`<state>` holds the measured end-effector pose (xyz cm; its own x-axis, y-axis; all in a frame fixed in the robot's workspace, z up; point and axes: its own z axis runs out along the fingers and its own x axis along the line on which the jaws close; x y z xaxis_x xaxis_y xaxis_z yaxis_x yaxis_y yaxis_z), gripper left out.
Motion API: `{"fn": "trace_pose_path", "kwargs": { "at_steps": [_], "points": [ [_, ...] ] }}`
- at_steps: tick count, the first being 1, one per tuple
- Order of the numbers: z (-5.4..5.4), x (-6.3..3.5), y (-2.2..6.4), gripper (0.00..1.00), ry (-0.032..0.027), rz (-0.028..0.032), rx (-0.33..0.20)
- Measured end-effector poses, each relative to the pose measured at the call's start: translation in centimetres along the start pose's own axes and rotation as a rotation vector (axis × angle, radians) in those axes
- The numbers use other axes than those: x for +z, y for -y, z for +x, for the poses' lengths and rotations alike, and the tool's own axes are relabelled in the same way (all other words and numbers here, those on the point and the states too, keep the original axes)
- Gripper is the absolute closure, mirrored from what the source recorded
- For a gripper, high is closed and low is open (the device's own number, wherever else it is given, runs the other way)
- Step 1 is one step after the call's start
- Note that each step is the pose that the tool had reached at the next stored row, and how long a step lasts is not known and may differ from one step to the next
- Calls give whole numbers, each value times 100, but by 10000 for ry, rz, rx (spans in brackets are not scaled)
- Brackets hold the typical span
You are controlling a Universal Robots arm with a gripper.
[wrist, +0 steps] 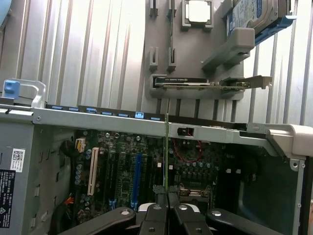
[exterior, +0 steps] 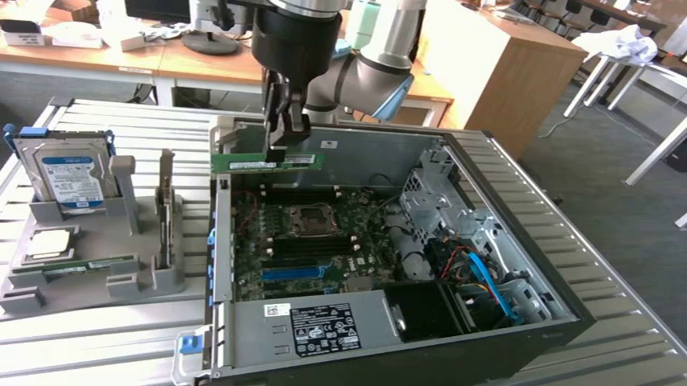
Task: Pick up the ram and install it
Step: 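Pick up the ram and move it above insertion slot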
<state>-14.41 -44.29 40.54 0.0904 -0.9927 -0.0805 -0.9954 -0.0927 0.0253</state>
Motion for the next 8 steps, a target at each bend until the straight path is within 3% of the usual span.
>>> {"fn": "trace_pose_path", "kwargs": {
  "at_steps": [8],
  "points": [
    [7,-2,73,88,0,0,0]
  ]
}}
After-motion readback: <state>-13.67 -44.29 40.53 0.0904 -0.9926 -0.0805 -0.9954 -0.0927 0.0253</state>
